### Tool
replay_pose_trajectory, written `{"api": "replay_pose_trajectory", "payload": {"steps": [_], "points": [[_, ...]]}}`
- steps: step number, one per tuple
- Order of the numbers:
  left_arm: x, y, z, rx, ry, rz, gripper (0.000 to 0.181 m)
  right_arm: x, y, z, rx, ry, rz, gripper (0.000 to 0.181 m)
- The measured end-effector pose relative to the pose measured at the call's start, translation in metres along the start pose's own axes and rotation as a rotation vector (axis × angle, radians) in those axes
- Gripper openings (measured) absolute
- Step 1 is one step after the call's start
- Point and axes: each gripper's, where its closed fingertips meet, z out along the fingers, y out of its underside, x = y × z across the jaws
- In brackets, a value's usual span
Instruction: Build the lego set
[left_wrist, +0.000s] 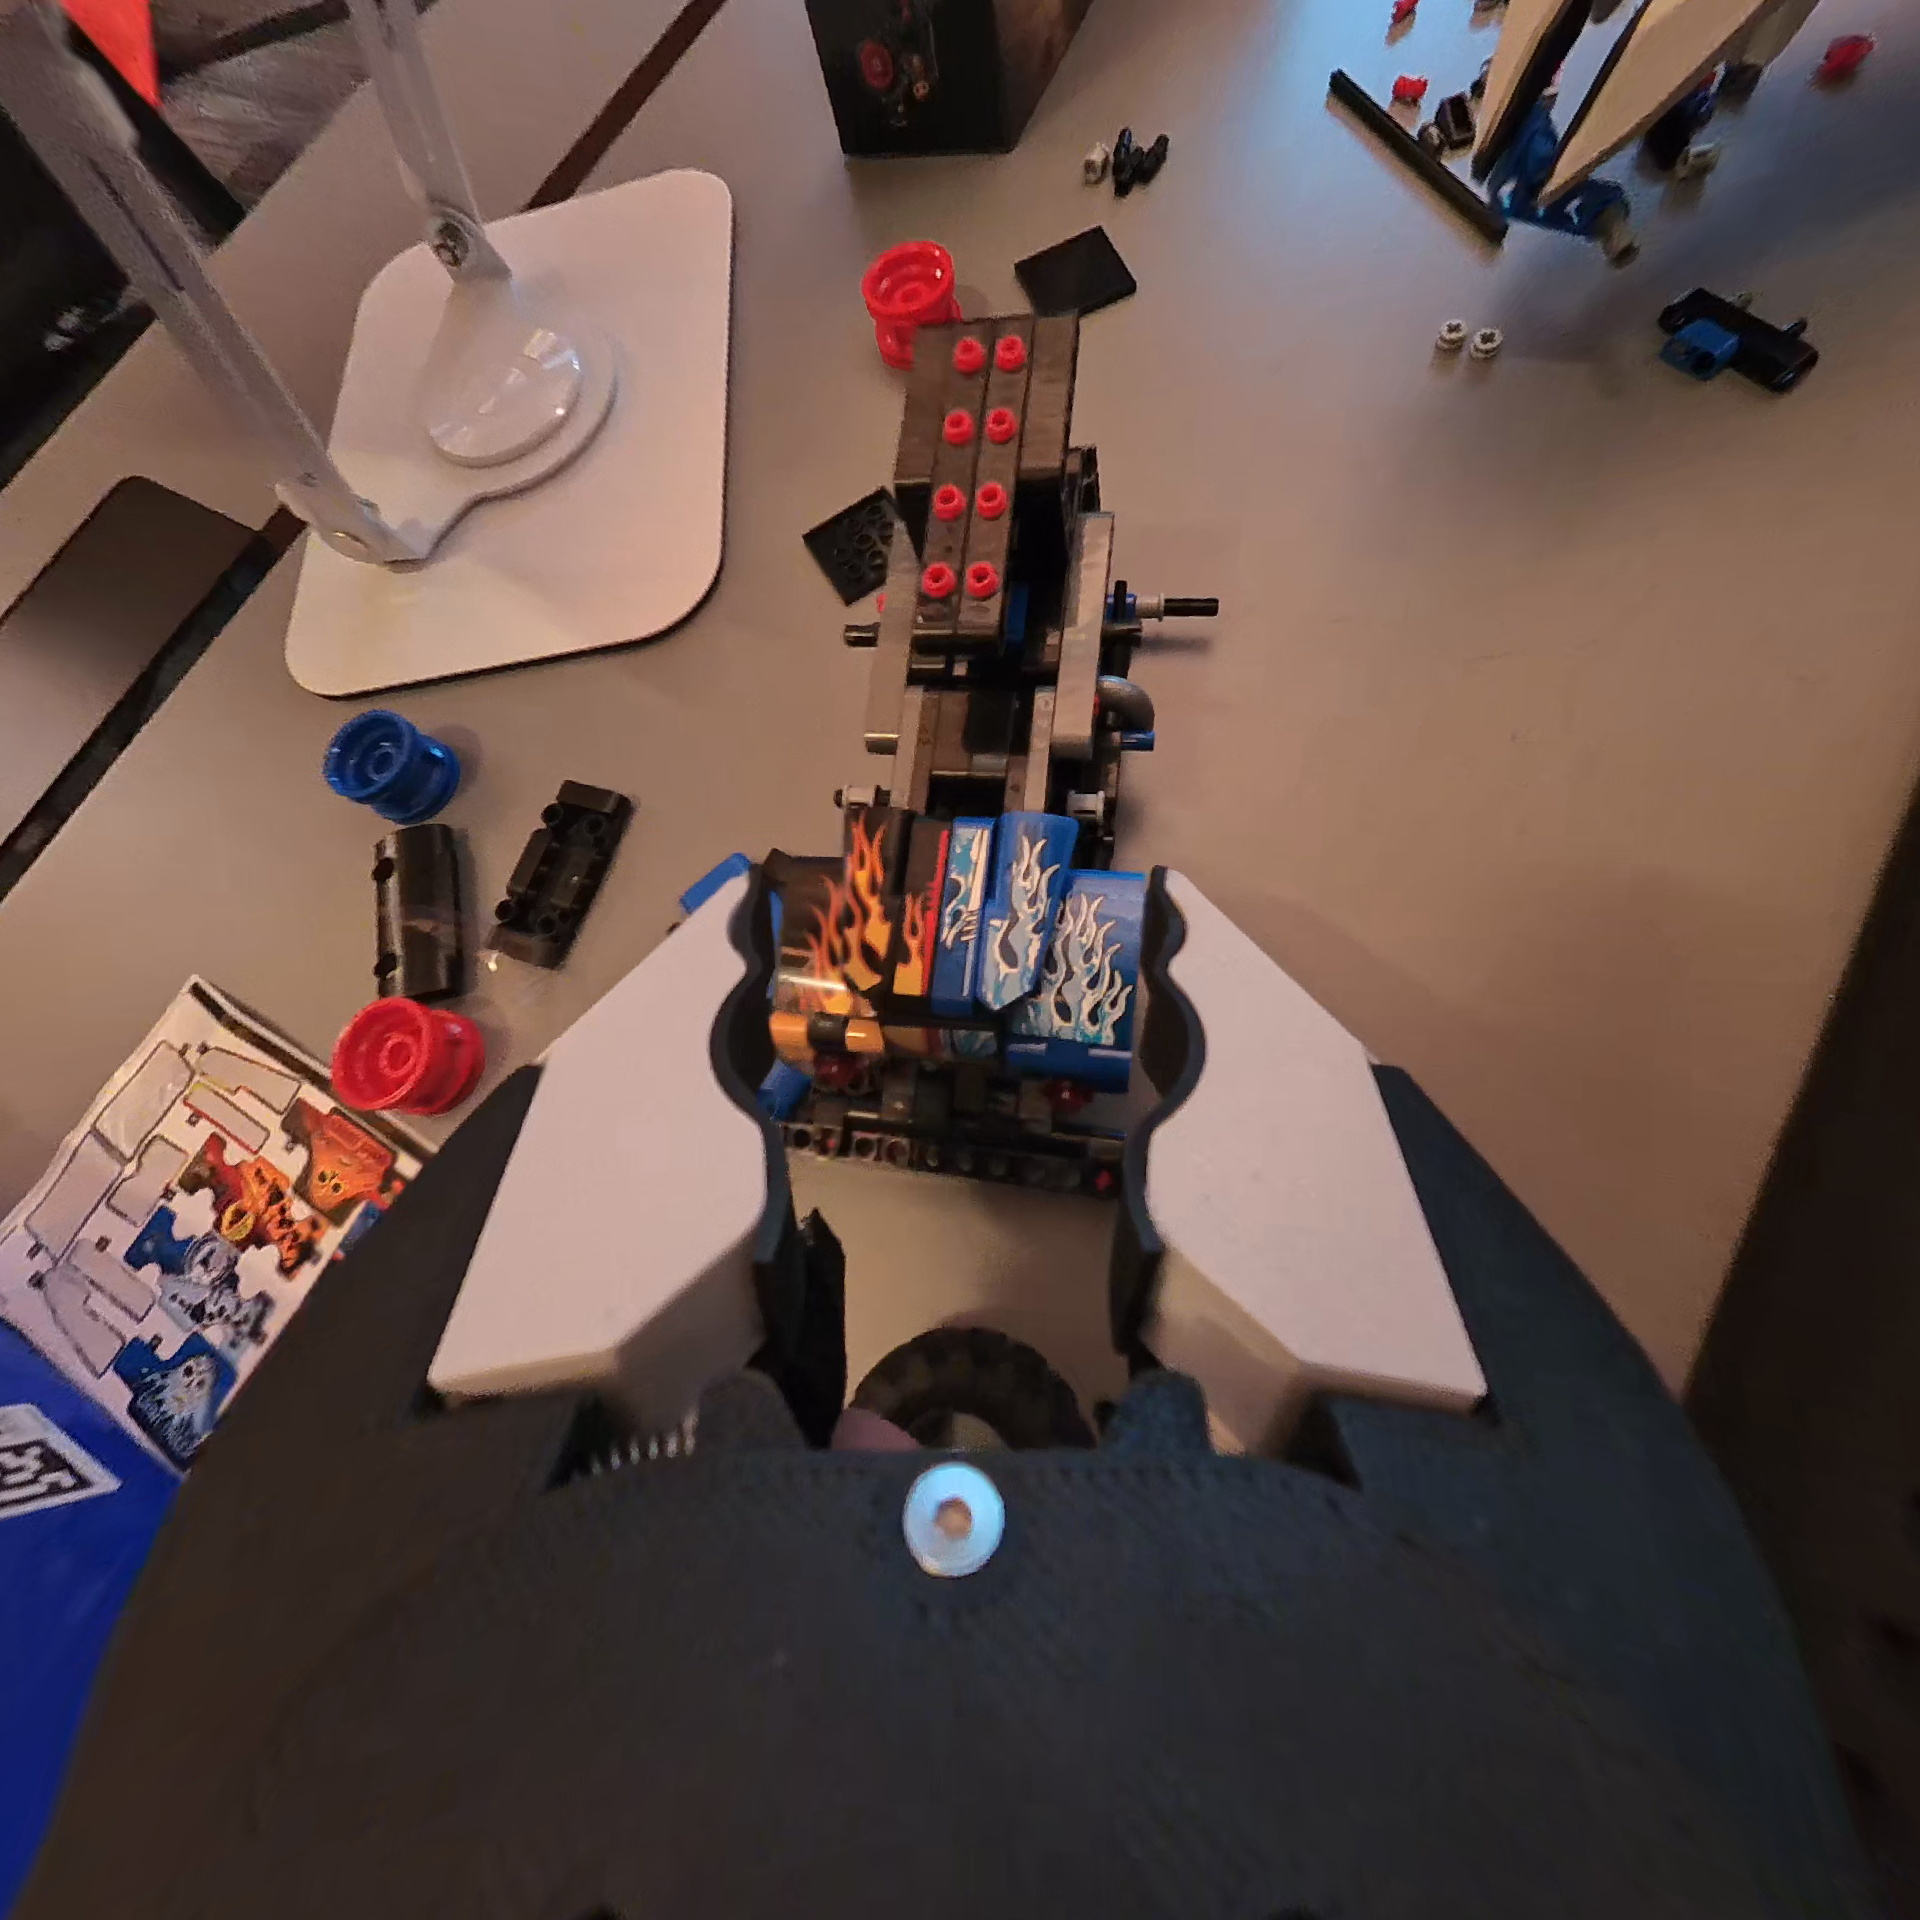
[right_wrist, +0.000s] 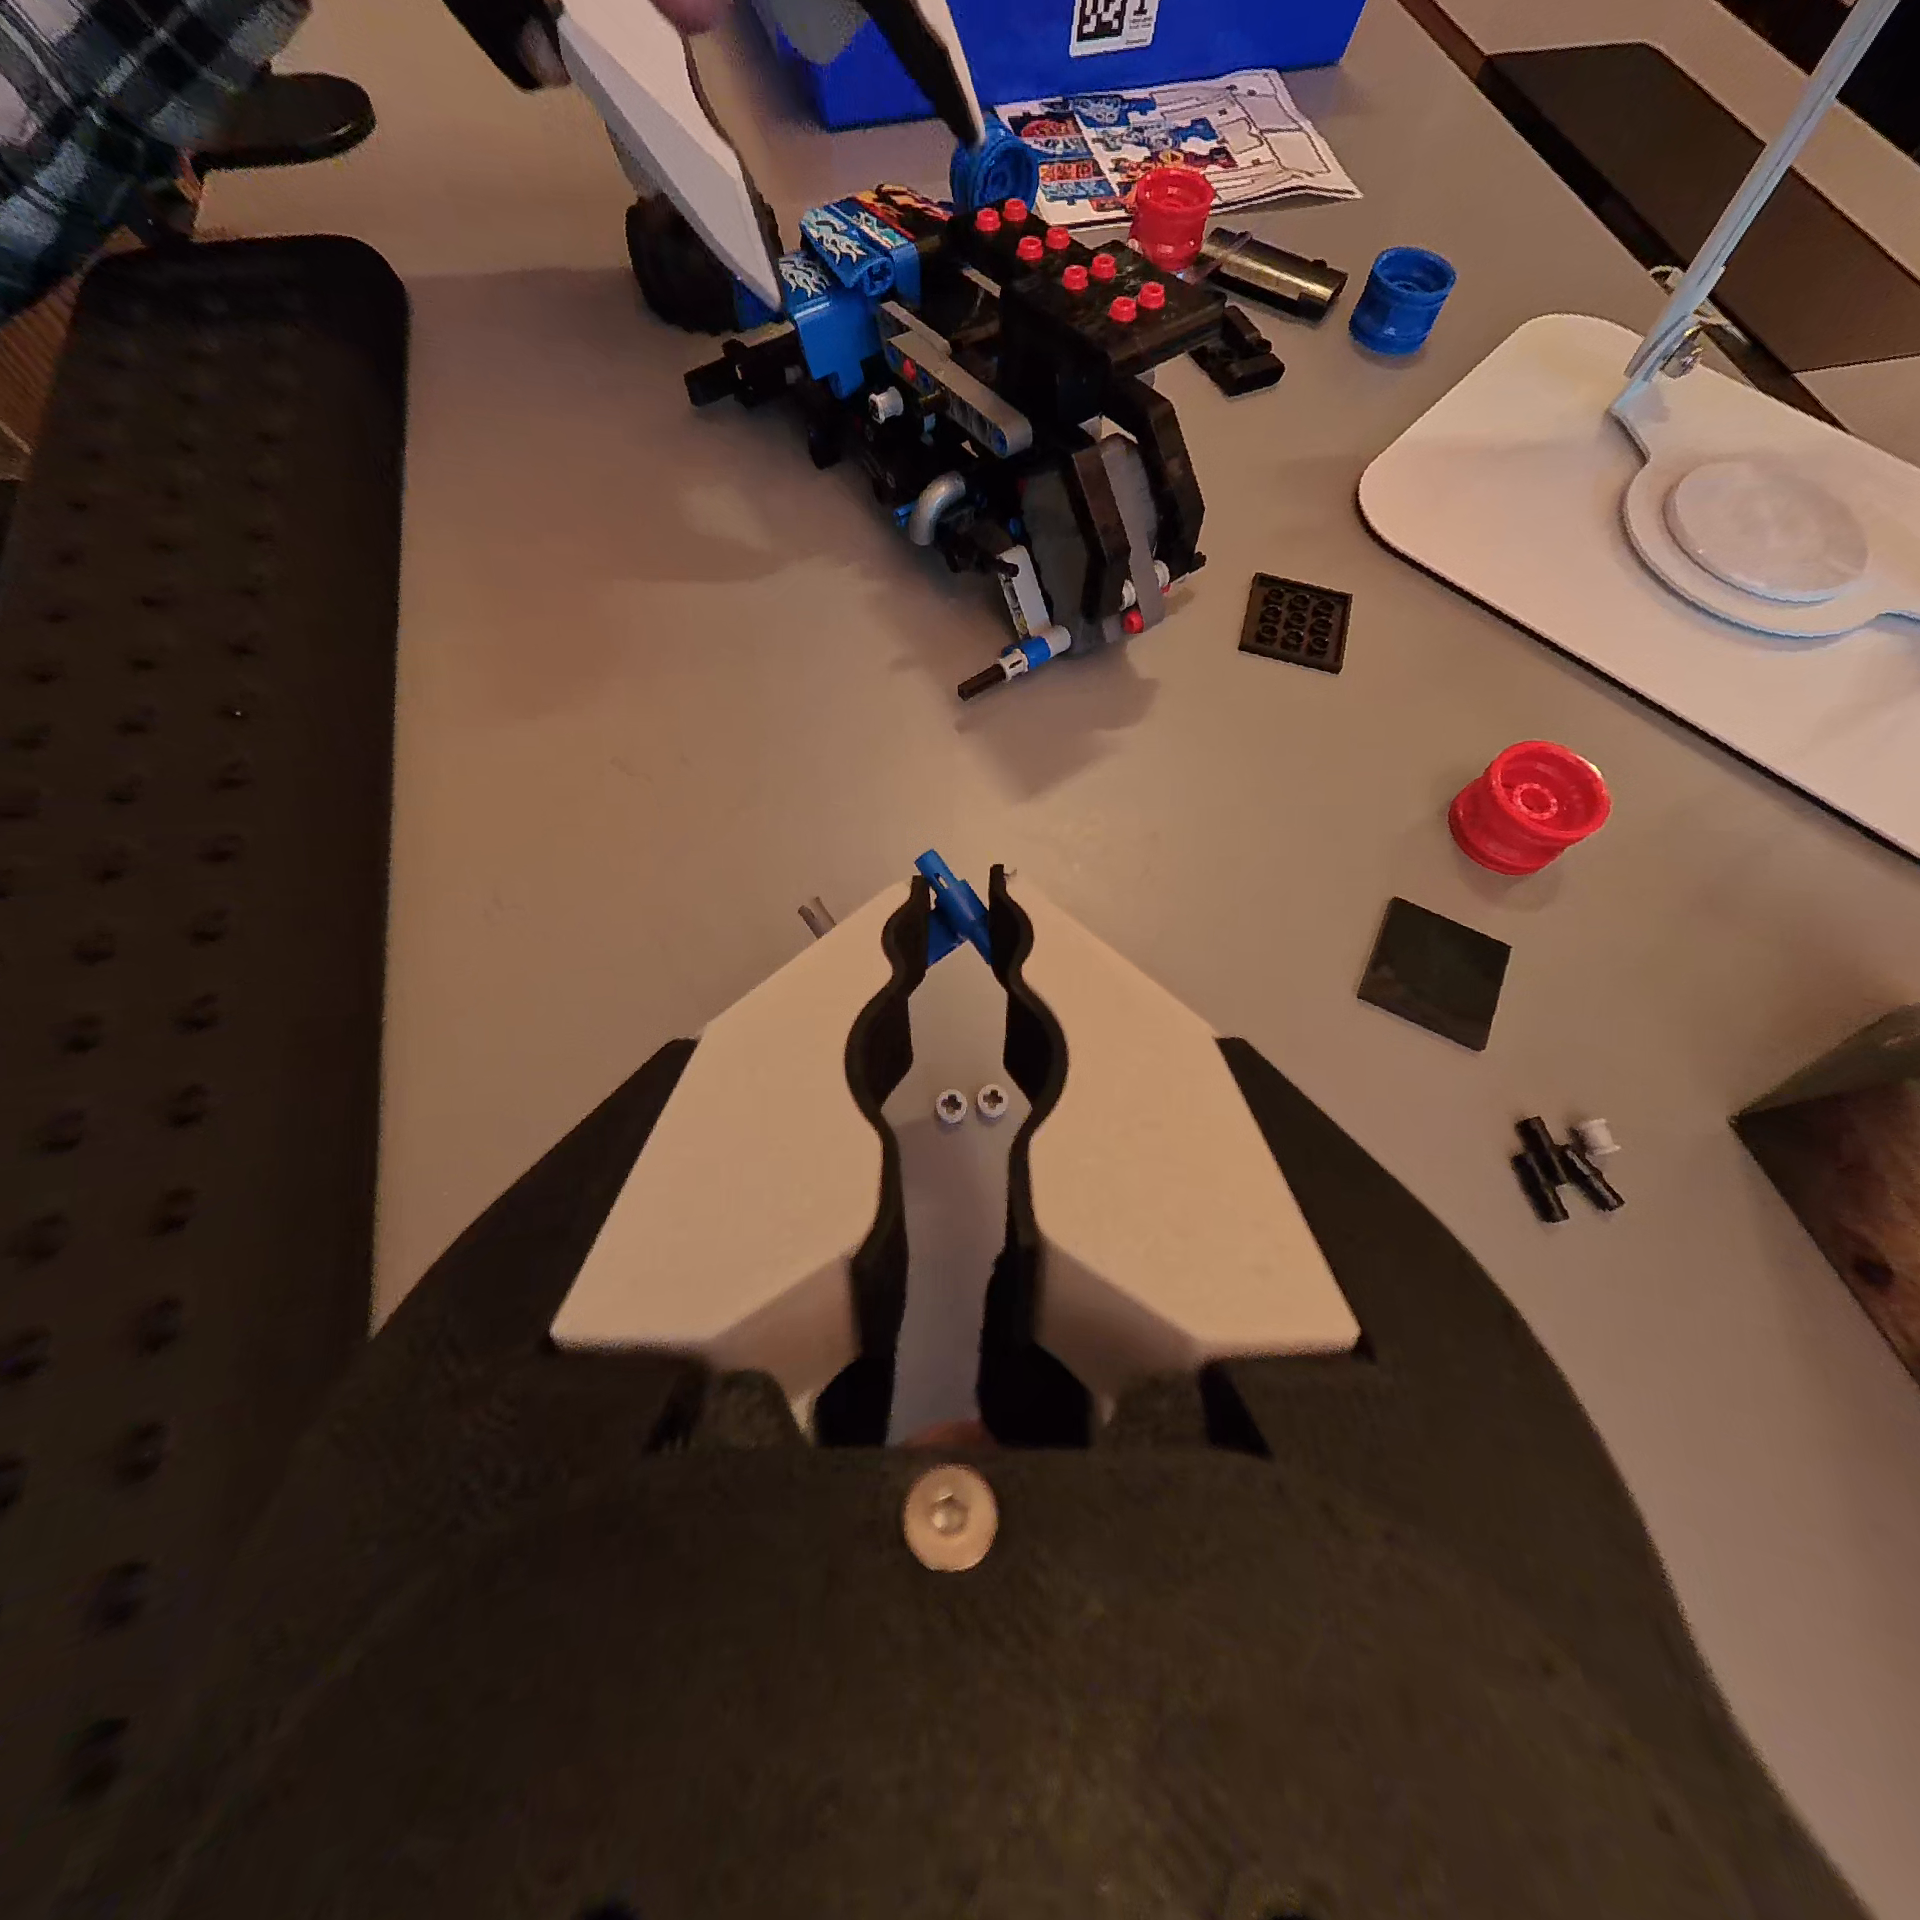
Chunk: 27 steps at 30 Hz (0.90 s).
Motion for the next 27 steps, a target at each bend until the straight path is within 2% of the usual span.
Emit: {"api": "replay_pose_trajectory", "payload": {"steps": [8,15,21,27], "points": [[-0.044,-0.004,-0.027,0.015,-0.116,-0.028,0.061,0.001,0.004,0.001,-0.022,0.011,-0.016,0.009],[-0.091,0.008,-0.03,-0.109,-0.213,-0.005,0.051,0.002,0.009,0.003,-0.045,0.019,-0.029,0.009],[-0.091,0.019,-0.026,-0.169,-0.153,0.011,0.043,0.003,0.013,0.004,-0.056,0.019,-0.032,0.009],[-0.081,0.022,0.007,-0.272,-0.028,0.03,0.037,0.002,0.016,0.006,-0.071,0.016,-0.039,0.009]]}}
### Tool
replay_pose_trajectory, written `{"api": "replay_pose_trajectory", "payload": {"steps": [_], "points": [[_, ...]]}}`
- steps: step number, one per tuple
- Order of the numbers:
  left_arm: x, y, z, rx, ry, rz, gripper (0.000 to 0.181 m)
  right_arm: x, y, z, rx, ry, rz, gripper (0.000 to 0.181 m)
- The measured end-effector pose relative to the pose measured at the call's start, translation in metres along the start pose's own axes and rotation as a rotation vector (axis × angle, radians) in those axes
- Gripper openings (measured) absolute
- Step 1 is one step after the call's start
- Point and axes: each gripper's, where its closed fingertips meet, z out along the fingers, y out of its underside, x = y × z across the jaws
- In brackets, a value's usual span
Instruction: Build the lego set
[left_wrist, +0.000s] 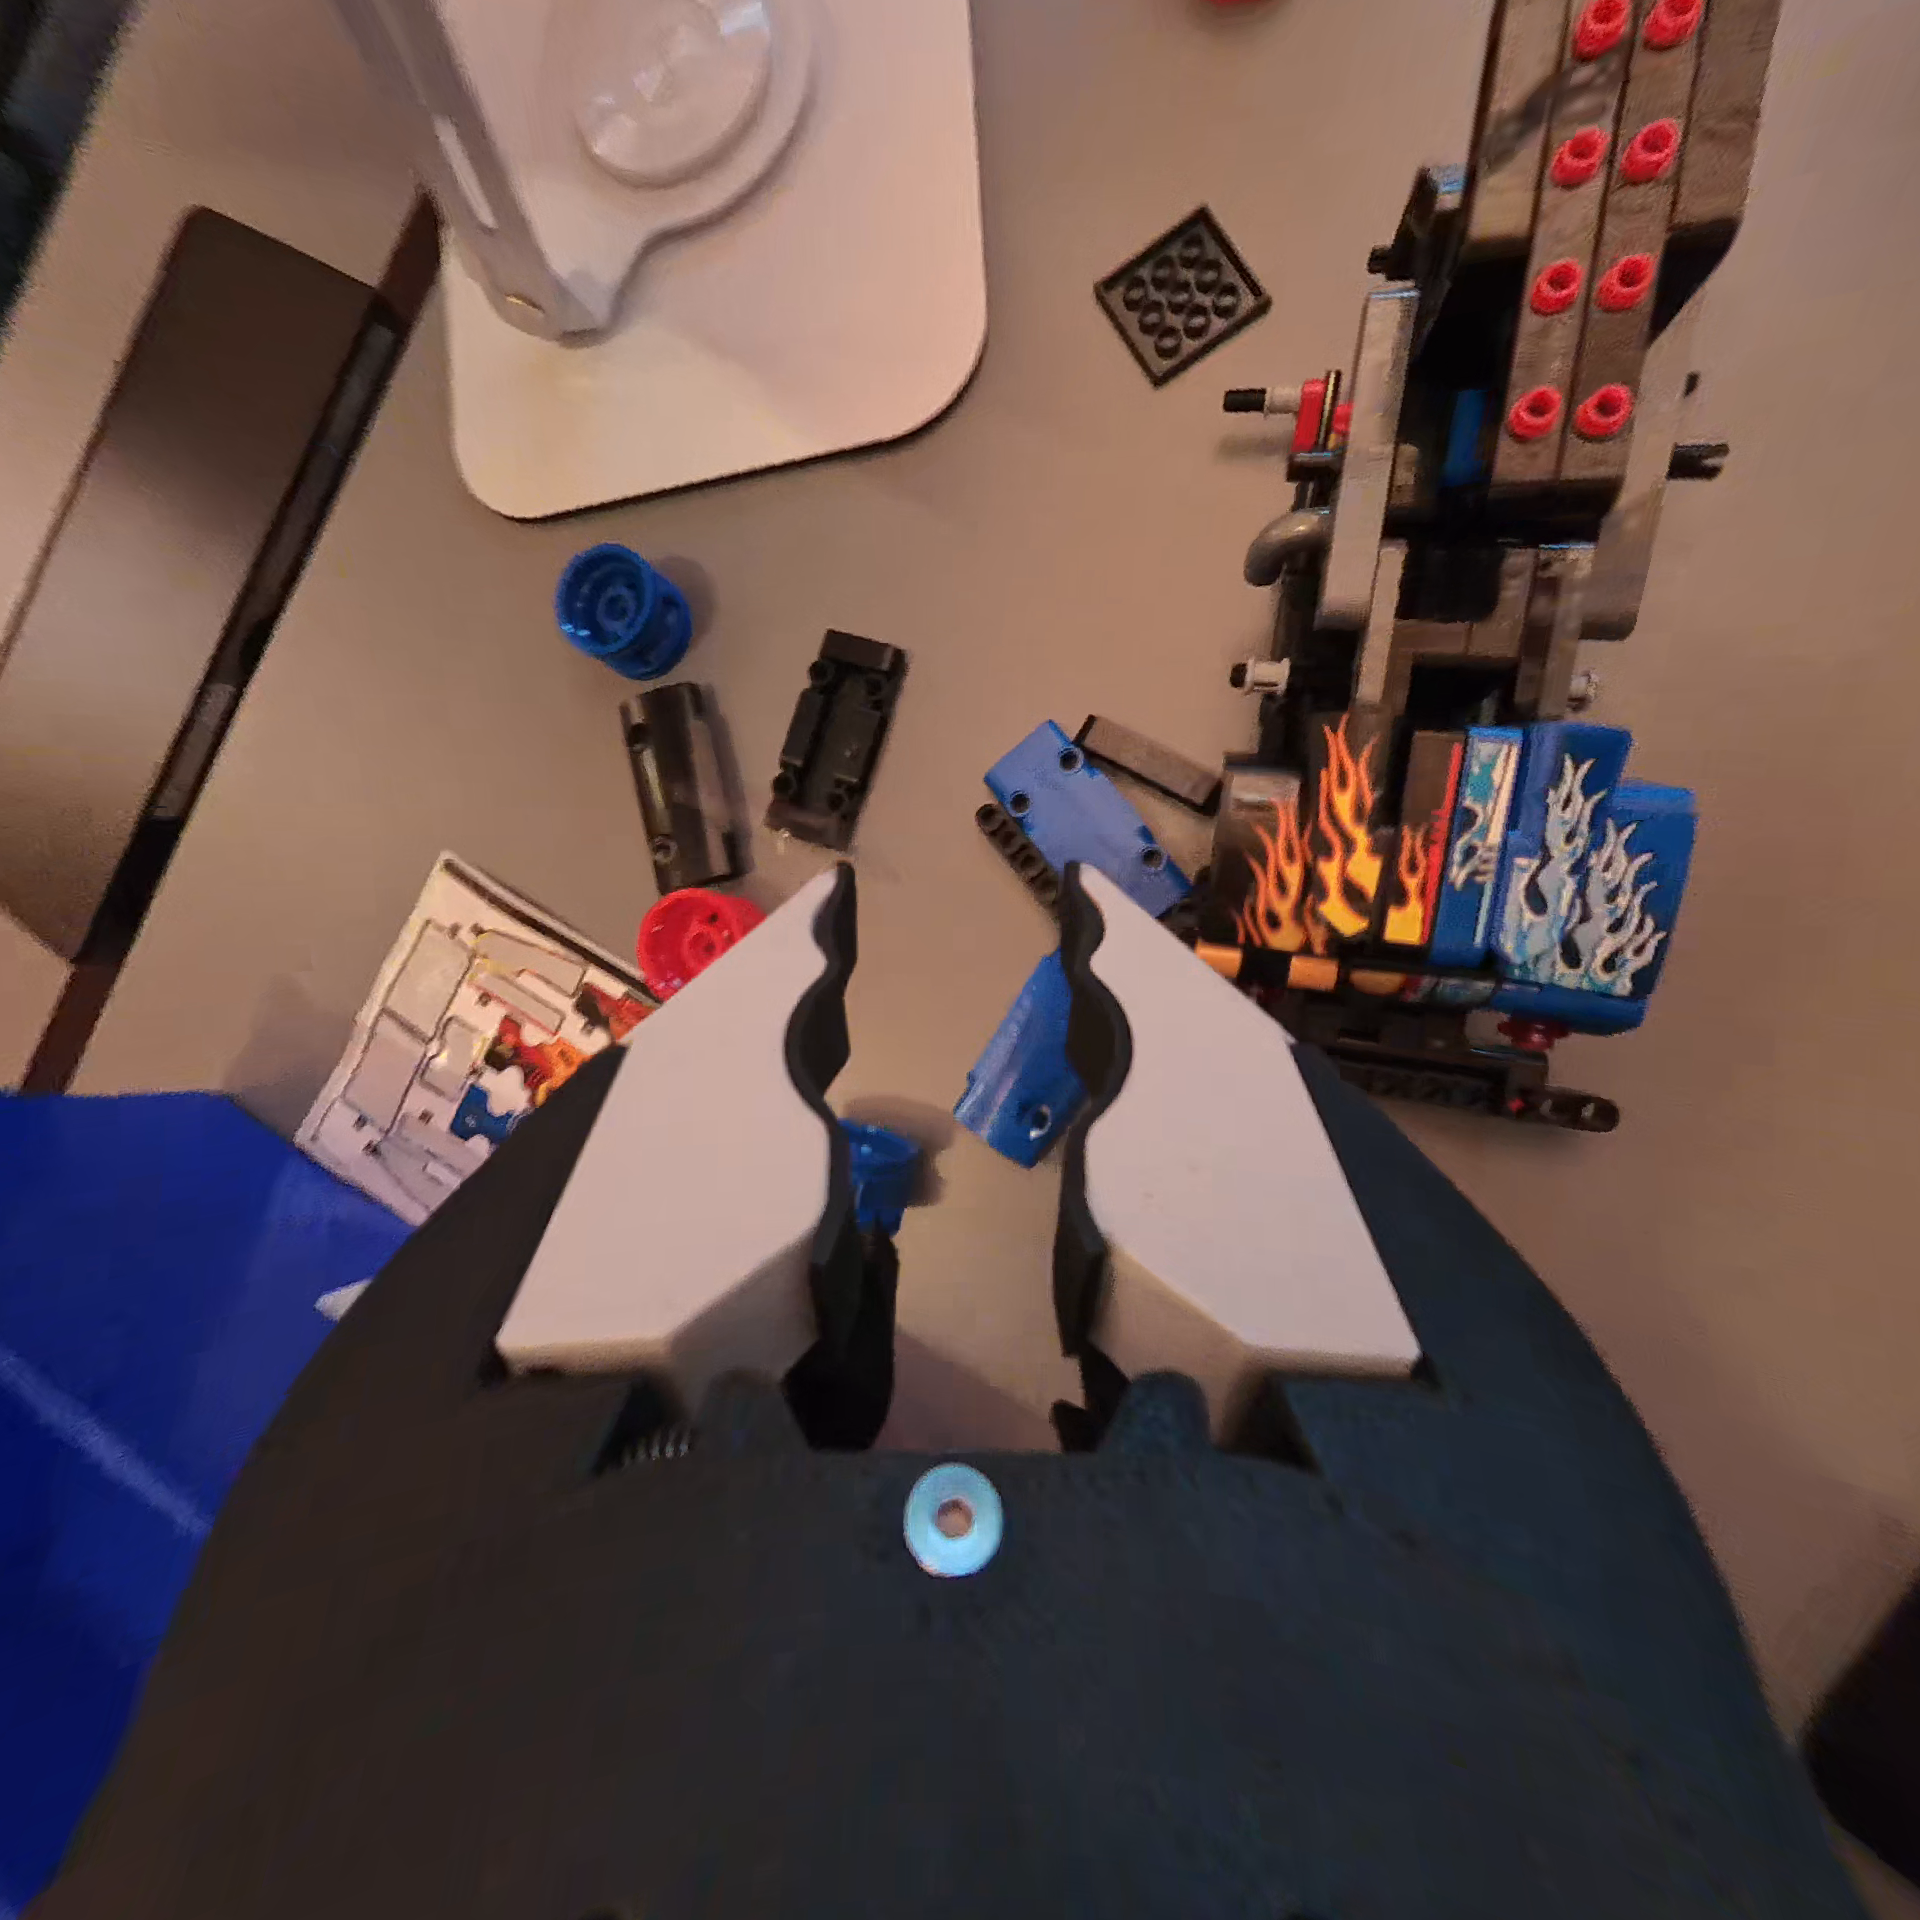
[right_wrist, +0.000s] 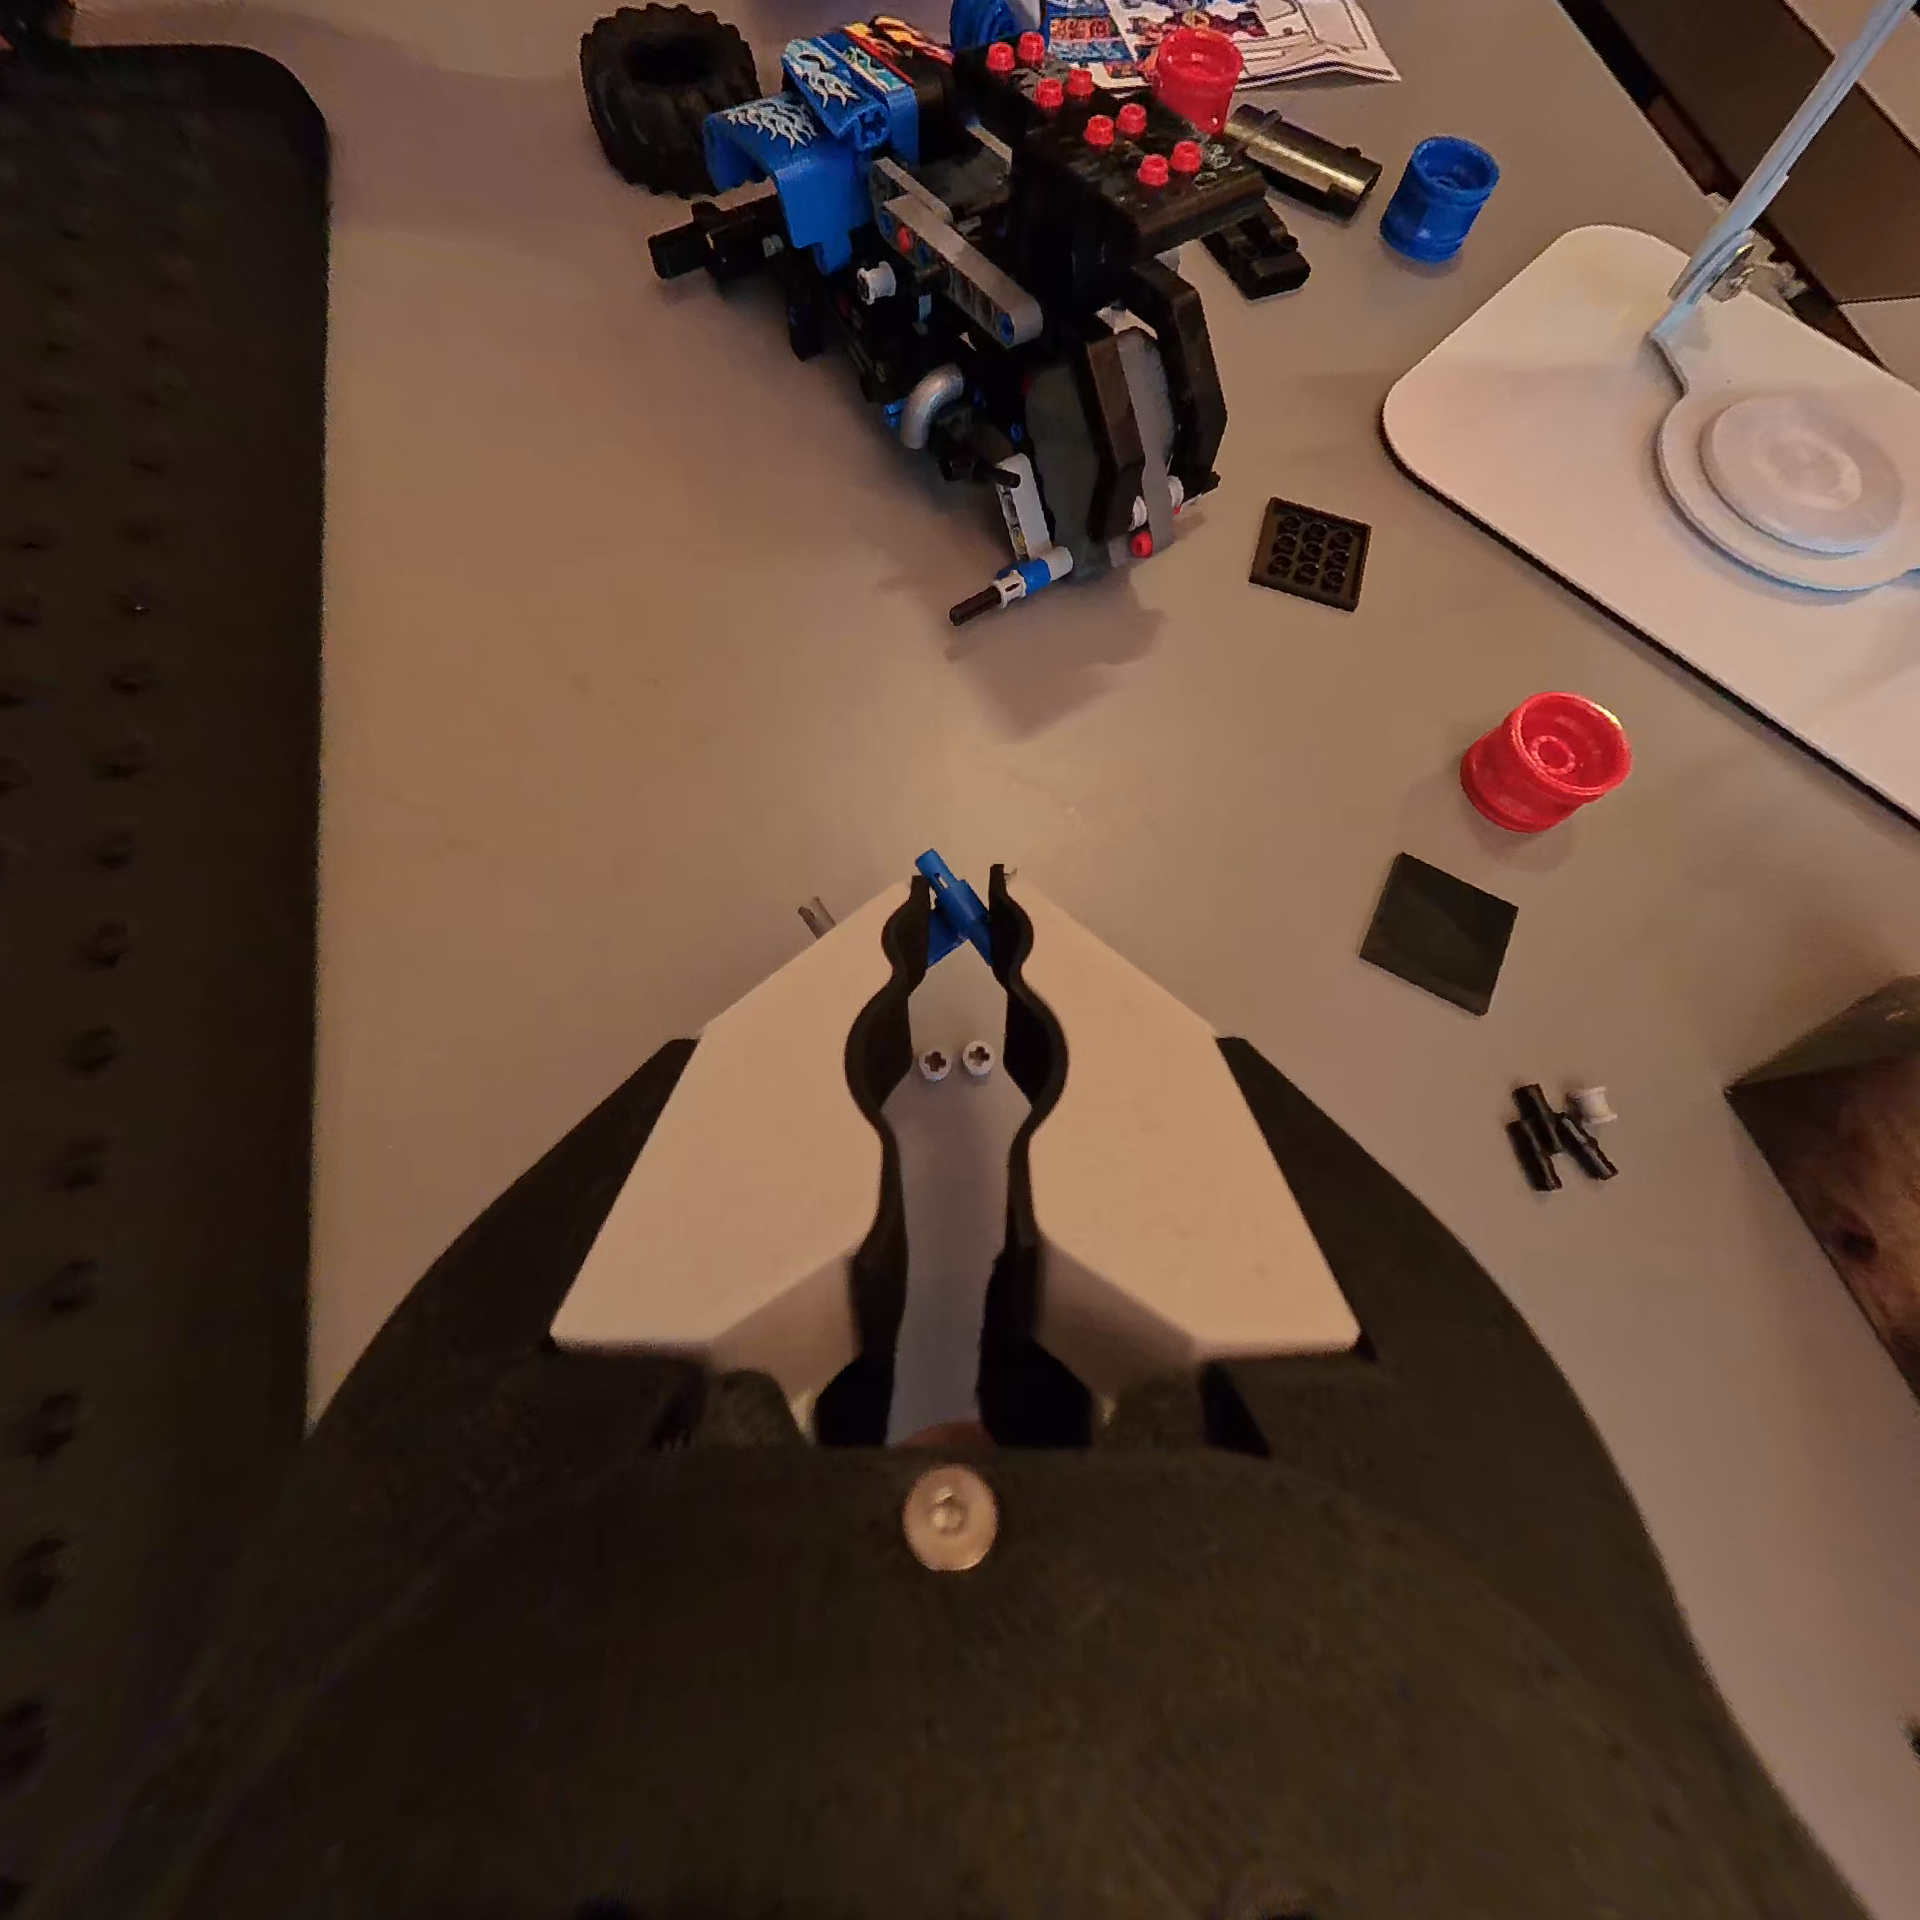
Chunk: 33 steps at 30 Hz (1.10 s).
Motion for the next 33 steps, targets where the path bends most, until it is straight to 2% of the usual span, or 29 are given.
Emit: {"api": "replay_pose_trajectory", "payload": {"steps": [7,10,12,16,20,28,33], "points": [[0.012,-0.003,0.044,-0.118,0.183,0.043,0.036,0.001,0.002,-0.001,-0.002,0.001,0.004,0.009],[0.013,0.008,0.053,-0.227,0.216,0.023,0.043,0.001,0.002,-0.001,-0.004,-0.001,-0.001,0.009],[0.021,0.001,0.054,-0.21,0.274,-0.003,0.042,0.001,0.003,-0.001,-0.007,-0.001,-0.004,0.009],[0.023,0.002,0.06,-0.236,0.303,-0.047,0.044,0.0,0.003,-0.002,-0.007,-0.005,-0.007,0.009],[0.016,0.003,0.064,-0.257,0.262,-0.047,0.027,0.0,0.003,-0.003,-0.006,-0.003,-0.009,0.009],[0.01,-0.002,0.067,-0.218,0.206,0.011,0.024,0.001,0.003,-0.005,-0.004,0.003,-0.011,0.009],[0.003,-0.02,0.058,-0.124,0.137,0.038,0.023,0.002,0.005,-0.004,-0.01,0.001,-0.008,0.009]]}}
